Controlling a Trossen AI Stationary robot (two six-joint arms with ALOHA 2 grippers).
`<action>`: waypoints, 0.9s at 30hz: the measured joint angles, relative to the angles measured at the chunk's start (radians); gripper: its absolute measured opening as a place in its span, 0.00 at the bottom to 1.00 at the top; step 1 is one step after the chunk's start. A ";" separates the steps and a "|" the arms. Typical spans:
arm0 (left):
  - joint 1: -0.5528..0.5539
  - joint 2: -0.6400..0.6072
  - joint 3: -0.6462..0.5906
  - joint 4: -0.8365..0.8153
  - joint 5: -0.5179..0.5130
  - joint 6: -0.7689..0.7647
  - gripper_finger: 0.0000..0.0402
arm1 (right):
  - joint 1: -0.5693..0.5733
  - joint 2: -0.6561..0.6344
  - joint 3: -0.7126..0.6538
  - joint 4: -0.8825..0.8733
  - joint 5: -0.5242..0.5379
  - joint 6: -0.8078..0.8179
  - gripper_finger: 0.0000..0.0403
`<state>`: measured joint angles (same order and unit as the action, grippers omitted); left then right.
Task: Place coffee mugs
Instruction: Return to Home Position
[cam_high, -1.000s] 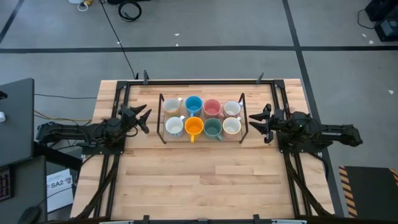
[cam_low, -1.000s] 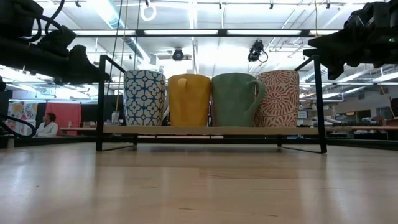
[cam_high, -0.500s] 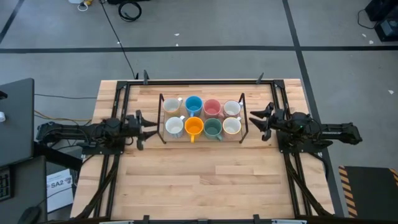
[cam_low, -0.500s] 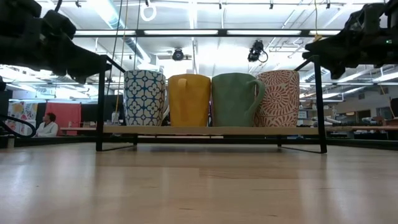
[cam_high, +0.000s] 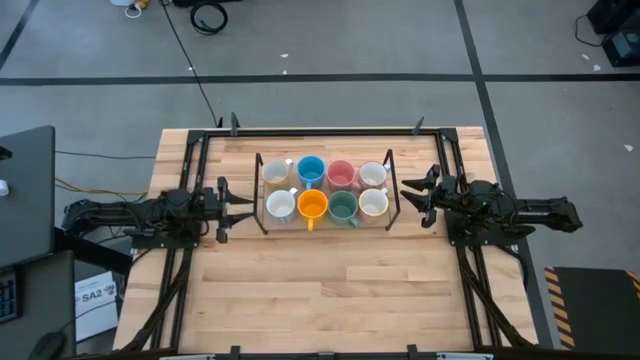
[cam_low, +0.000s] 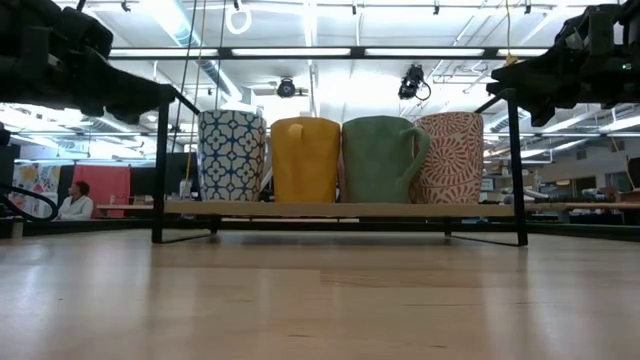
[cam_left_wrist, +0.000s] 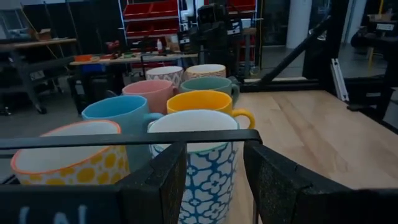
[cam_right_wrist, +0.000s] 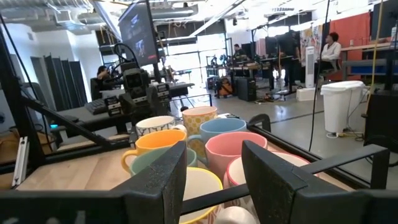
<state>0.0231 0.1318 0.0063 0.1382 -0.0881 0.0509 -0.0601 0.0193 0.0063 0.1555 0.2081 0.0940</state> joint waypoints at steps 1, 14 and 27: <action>0.000 -0.011 0.000 -0.006 0.000 0.004 0.42 | 0.000 0.000 0.000 0.000 0.000 0.000 0.40; 0.003 -0.129 0.000 -0.043 0.014 0.038 0.42 | 0.000 0.000 0.000 0.001 -0.003 0.000 0.40; 0.003 -0.127 0.000 -0.069 0.020 -0.041 0.42 | 0.000 0.000 0.000 0.007 -0.003 0.000 0.40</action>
<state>0.0257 0.0044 0.0063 0.0688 -0.0685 0.0097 -0.0601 0.0193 0.0063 0.1627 0.2051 0.0937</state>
